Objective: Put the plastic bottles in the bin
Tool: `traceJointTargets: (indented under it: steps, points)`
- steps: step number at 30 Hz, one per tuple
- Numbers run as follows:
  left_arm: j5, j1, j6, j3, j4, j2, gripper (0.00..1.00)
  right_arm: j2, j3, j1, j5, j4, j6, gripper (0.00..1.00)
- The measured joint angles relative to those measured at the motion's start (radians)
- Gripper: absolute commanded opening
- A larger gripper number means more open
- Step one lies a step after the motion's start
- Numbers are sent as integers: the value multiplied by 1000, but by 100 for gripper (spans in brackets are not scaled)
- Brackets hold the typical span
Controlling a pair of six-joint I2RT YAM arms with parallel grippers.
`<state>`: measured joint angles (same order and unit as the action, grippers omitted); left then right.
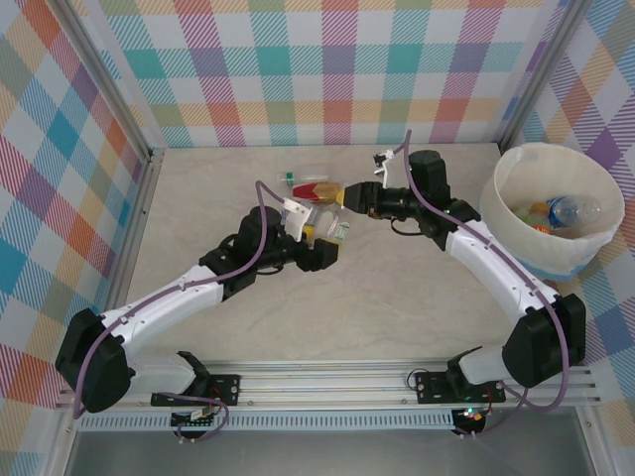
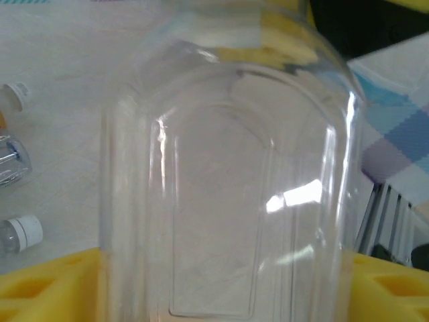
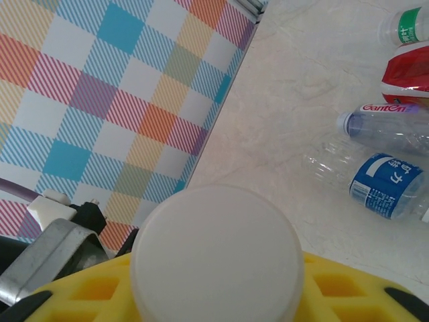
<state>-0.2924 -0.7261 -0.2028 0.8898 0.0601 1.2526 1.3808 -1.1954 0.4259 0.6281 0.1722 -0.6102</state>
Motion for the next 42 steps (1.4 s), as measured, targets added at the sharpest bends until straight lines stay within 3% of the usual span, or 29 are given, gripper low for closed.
traceJointTargets:
  steps: [2,6,11,20,29,37,42]
  points:
    - [34,0,-19,-25,27,-15,99,-10,0,0,-20,10,9,34]
    - [101,0,-51,-93,67,-77,100,-54,0,0,-92,34,28,25]
    - [216,0,-86,-147,74,-157,100,-156,37,-1,-256,39,53,0]
    - [477,21,-179,-341,64,-322,100,-449,149,-40,-602,77,146,0]
    - [642,82,-278,-425,67,-463,100,-665,190,-191,-916,1,279,0]
    - [669,103,-333,-445,60,-472,100,-625,121,-409,-1028,-98,429,0]
    - [672,109,-348,-445,49,-472,100,-558,105,-567,-1064,-148,444,0]
